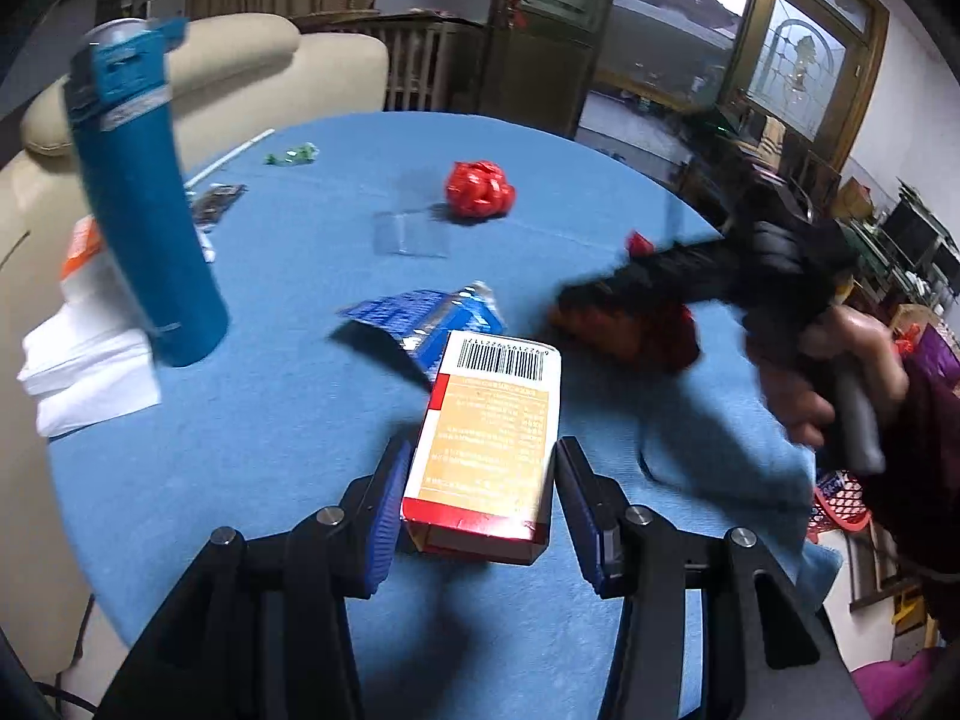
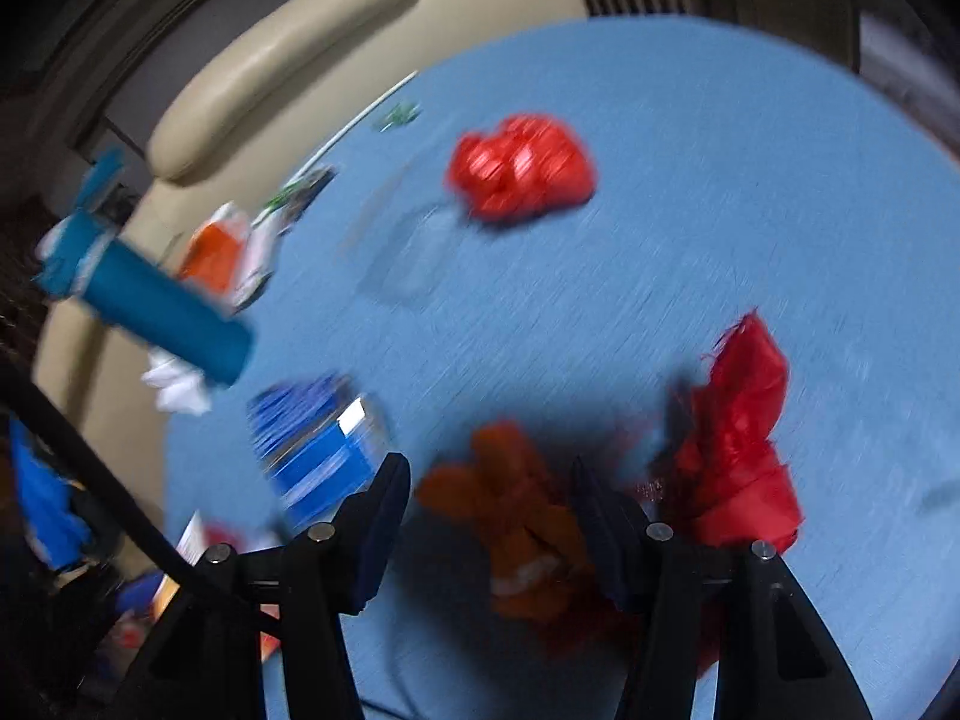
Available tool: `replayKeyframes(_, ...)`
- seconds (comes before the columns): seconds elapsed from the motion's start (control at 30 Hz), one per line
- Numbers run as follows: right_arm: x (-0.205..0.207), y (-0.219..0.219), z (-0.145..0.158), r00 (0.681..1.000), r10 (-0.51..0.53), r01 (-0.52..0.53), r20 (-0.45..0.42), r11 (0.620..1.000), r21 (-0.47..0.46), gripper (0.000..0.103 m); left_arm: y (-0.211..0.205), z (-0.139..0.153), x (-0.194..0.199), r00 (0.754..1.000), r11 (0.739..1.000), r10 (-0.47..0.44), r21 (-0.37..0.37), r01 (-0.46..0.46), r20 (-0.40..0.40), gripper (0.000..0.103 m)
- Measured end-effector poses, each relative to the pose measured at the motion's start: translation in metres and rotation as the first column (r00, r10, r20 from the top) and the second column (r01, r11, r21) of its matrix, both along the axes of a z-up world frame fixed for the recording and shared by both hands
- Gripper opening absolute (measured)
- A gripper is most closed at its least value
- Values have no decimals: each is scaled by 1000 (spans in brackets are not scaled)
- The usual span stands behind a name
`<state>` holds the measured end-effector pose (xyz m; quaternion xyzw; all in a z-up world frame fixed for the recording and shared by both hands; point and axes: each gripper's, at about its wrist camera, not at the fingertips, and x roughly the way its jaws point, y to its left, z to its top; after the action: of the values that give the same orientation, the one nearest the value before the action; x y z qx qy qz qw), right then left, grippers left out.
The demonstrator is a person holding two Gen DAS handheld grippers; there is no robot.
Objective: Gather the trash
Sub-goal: 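Grasp the orange ribbon bundle with the right gripper while the left lifts the box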
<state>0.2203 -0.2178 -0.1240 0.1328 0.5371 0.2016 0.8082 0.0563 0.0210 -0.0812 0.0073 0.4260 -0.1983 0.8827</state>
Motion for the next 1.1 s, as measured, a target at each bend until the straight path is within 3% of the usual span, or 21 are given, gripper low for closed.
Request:
replayKeyframes(0.13, -47, 17, 9, 995, 99, -98, -19, 994, 43, 59, 10, 0, 0, 1000, 999, 21, 23, -22, 17, 51)
replayKeyframes(0.27, -76, 34, 16, 989, 144, -140, 33, 986, -90, 59, 18, 0, 1, 999, 999, 43, 21, -43, 17, 50)
replayKeyframes(0.33, -75, 38, 19, 988, 132, -116, 77, 977, -176, 59, 20, 3, -3, 998, 998, 53, 20, -53, 21, 49)
replayKeyframes(0.57, -49, 40, 11, 987, 66, -26, 144, 963, -268, 58, 20, 14, -12, 998, 999, 43, 23, -44, 55, 48)
replayKeyframes(0.63, -43, 47, 1, 990, 73, -35, 122, 958, -284, 34, 19, 9, -11, 999, 999, 31, 26, -32, 34, 48)
replayKeyframes(0.77, -51, 53, 0, 987, 84, -38, 136, 950, -310, 30, 29, -8, -10, 999, 999, 49, 17, -48, -14, 48)
replayKeyframes(0.9, -69, 40, 16, 984, 43, -1, 173, 972, -236, 29, 49, -18, -16, 998, 996, 55, -64, -58, -43, 55)
replayKeyframes(1.0, -89, 28, 33, 979, 11, 19, 202, 989, -144, 29, 59, -19, -24, 998, 993, 58, -97, -61, -25, 65)
replayKeyframes(1.1, -105, 21, 43, 975, -22, 36, 220, 998, -60, 29, 61, -20, -29, 999, 994, 48, -100, -50, -20, 68)
